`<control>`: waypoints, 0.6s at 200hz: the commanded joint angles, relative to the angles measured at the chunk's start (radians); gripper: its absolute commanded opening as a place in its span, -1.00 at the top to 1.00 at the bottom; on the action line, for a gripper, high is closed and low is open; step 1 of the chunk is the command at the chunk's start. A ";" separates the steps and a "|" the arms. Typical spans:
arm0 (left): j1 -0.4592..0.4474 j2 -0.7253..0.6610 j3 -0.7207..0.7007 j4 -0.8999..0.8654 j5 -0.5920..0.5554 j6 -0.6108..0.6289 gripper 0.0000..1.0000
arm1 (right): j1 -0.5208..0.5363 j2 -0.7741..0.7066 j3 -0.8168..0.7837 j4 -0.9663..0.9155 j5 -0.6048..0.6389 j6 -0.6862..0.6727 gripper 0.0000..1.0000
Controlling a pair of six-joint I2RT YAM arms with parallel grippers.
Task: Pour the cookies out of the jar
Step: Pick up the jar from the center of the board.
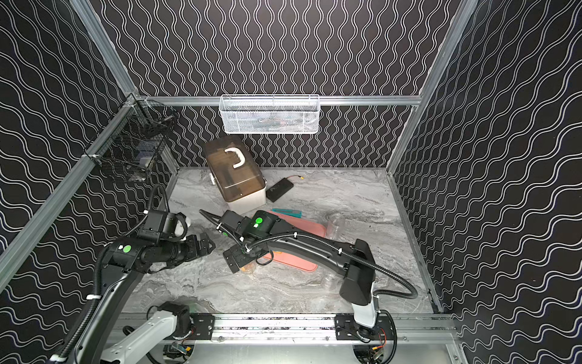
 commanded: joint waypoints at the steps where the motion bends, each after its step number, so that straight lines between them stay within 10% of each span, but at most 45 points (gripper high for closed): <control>1: 0.033 0.002 -0.025 0.019 -0.018 0.049 -0.98 | 0.012 0.047 0.047 -0.080 0.067 -0.010 -0.99; 120: 0.181 0.008 -0.121 0.025 0.082 0.138 -0.98 | 0.022 0.229 0.159 -0.106 0.090 0.010 -0.99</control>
